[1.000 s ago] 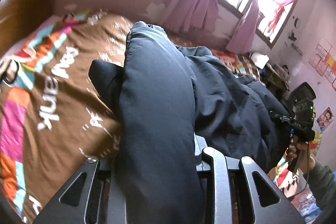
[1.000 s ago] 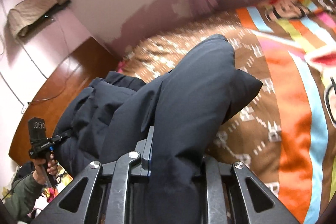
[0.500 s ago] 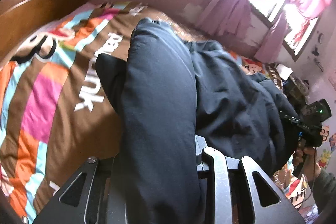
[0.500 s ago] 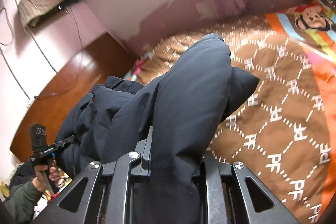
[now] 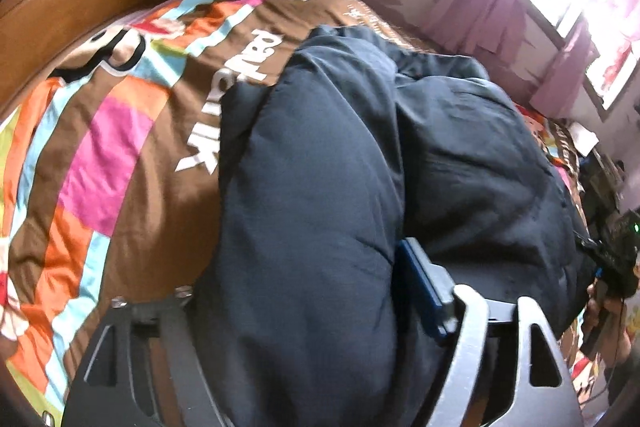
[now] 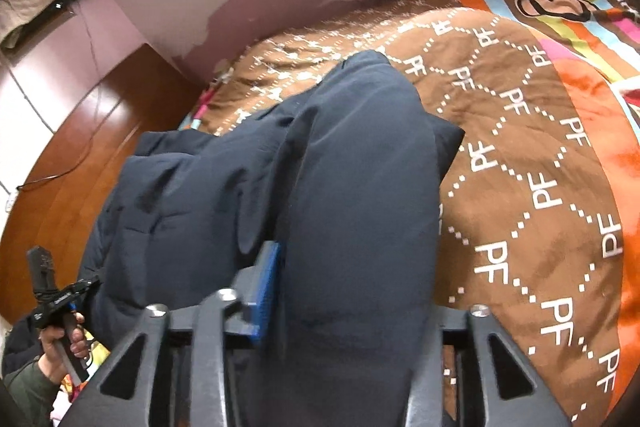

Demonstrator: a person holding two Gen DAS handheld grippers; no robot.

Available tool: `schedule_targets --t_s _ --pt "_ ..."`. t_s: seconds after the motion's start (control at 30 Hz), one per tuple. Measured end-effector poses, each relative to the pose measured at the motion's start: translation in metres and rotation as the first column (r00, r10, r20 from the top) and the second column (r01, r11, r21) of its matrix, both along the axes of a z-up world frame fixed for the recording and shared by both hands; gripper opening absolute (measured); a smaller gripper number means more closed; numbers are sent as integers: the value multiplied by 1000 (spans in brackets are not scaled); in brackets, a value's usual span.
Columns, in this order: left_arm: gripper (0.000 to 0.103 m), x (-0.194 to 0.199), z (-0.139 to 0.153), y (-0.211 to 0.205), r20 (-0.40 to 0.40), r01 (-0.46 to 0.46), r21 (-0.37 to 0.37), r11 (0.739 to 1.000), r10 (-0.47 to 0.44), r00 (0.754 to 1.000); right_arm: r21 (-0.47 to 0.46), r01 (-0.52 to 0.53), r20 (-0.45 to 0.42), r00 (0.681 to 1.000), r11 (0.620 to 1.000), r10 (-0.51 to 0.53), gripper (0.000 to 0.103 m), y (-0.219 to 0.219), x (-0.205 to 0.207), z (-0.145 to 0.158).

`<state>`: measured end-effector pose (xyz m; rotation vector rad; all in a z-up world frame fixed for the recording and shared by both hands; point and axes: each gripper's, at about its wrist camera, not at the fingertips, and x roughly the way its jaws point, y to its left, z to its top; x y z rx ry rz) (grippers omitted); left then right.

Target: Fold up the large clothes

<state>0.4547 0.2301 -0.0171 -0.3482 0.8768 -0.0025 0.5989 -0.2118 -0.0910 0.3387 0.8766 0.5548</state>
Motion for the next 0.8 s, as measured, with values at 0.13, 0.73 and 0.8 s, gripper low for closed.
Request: schedule_targets --t_s 0.13,0.73,0.8 --pt "92 -2 1 4 -13 -53 32 998 53 998 -42 28 -5 1000 999 -29 66 2 -3 -5" --pt "101 -45 56 -35 259 -144 166 976 98 961 -161 214 235 957 963 -173 103 1 -58 32" --pt "101 -50 62 -42 280 -152 191 970 94 955 -163 221 280 945 962 -169 103 3 -66 41"
